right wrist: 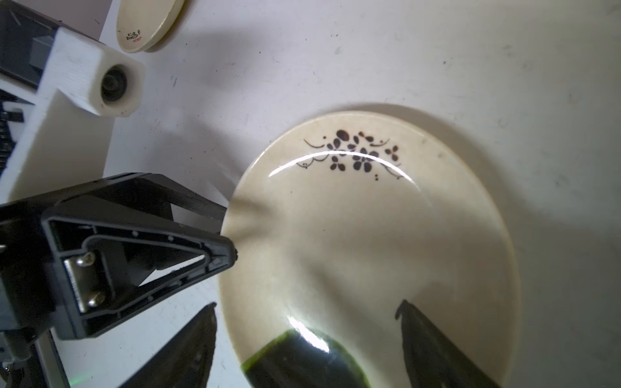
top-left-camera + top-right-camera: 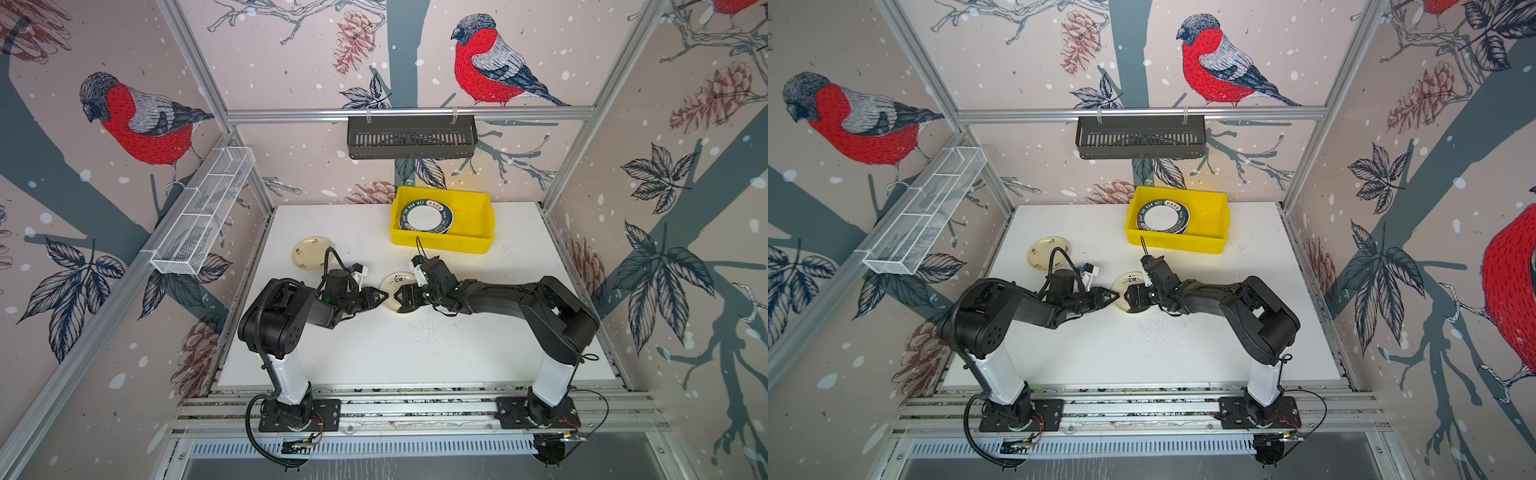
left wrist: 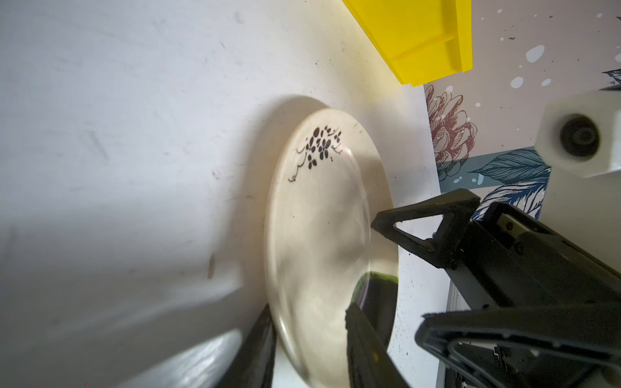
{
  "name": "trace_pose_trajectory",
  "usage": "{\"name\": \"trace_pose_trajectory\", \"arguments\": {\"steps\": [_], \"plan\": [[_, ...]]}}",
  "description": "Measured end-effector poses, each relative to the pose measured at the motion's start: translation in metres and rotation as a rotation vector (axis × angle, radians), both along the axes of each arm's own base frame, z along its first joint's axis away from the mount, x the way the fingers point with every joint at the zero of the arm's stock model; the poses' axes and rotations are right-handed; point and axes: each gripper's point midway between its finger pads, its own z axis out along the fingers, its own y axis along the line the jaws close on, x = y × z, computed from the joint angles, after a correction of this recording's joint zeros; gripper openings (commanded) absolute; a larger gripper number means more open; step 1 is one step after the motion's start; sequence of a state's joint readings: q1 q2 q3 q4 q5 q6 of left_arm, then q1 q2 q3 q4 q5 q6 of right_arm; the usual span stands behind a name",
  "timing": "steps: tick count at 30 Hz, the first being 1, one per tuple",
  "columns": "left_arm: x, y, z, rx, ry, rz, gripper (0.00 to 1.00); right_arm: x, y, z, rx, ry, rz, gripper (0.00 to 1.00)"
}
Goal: Place the plates into the plastic bin on the countertop
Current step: Pick up the plate from the center of the table.
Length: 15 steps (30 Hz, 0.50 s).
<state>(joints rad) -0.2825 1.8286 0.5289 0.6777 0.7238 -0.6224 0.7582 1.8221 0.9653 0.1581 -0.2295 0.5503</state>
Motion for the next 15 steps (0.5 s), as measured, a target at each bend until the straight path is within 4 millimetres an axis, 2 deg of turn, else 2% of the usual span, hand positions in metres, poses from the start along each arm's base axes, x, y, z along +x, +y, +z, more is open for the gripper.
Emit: {"name": "trace_pose_trajectory", "arguments": {"steps": [13, 15], "plan": [[0.002, 0.004, -0.005, 0.014, 0.025, 0.040, 0.19, 0.001, -0.003, 0.010, 0.021, -0.025, -0.012, 0.86], [0.002, 0.004, -0.006, 0.016, 0.029, 0.045, 0.13, 0.003, -0.005, 0.013, 0.020, -0.035, -0.020, 0.86]]}}
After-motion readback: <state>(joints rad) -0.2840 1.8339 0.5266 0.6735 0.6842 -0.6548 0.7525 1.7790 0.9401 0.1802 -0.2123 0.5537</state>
